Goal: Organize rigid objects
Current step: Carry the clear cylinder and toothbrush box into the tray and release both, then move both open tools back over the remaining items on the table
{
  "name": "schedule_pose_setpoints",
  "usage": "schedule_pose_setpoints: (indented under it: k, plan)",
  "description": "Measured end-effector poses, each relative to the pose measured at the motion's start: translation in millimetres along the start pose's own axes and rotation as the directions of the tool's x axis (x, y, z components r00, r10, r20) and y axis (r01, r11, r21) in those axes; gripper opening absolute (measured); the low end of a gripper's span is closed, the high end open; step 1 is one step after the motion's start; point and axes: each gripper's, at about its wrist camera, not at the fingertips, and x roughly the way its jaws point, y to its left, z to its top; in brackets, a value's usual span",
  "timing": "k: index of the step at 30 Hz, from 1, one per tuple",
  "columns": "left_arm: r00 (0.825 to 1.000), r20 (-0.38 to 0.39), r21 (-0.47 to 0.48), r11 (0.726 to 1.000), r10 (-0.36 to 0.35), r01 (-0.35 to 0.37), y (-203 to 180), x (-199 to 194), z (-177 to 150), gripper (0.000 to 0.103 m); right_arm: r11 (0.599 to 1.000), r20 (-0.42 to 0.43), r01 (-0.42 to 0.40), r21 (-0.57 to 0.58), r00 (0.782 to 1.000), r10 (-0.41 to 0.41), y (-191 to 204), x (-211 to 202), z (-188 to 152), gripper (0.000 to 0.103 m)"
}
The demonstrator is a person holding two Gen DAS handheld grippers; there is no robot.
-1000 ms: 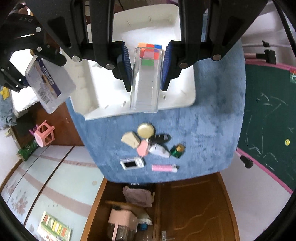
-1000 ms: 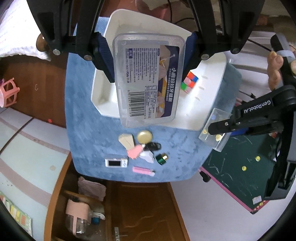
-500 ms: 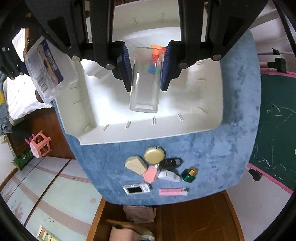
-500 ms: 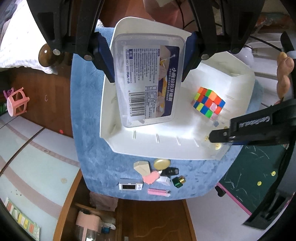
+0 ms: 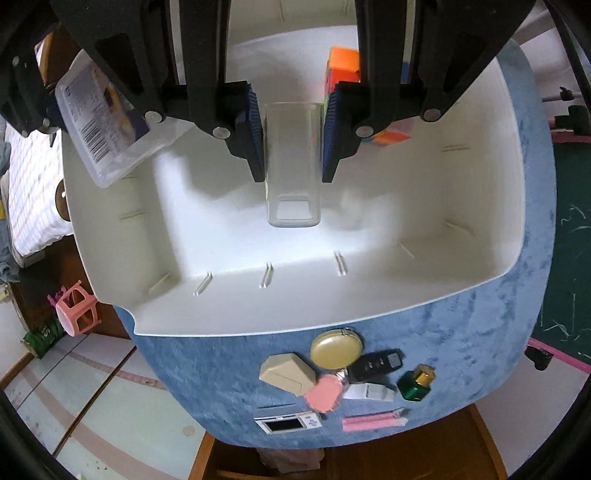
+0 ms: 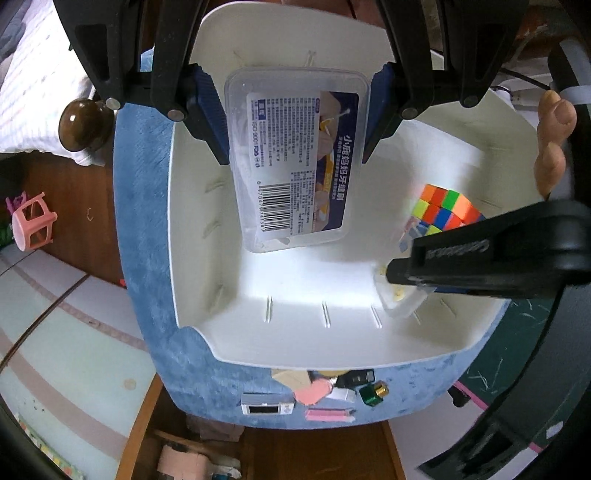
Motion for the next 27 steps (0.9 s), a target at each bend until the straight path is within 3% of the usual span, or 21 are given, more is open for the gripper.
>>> schedule_pose_setpoints:
  k: [8,9,11,13,19,27]
  plan:
    - [0.999,0.015,0.032,0.999,0.032,-0.032,-3.2,10.2,9.8,0.035,1.0,-0.024,0.0,-0.027,1.0,0.0,8.8,16.6,-0.1,0.066]
    - [0.999,0.016,0.03,0.999,0.031,-0.031,-2.6,9.8,10.7,0.04,0.999,-0.02,0.001,-0.032,1.0,-0.002,10.0,16.4,0.1,0.067]
    - [0.999,0.023,0.022,1.0,0.022,-0.022,-1.3,7.2,11.6,0.064,0.999,-0.011,0.008,-0.045,1.0,-0.009,12.9,15.3,0.9,0.071]
    - [0.999,0.037,0.026,1.0,0.011,-0.012,-1.0,2.5,11.4,0.075,0.999,-0.001,0.01,-0.047,1.0,-0.01,13.8,11.8,1.2,0.072]
    - [0.998,0.045,0.032,0.999,0.038,-0.04,2.9,-11.9,10.7,0.082,0.999,0.027,-0.01,-0.035,1.0,0.011,11.5,-2.8,5.7,0.073]
    - [0.994,0.104,0.011,0.999,0.043,-0.044,9.8,-53.2,8.4,0.082,0.999,0.095,-0.014,-0.029,0.995,0.017,7.3,-38.8,9.4,0.073]
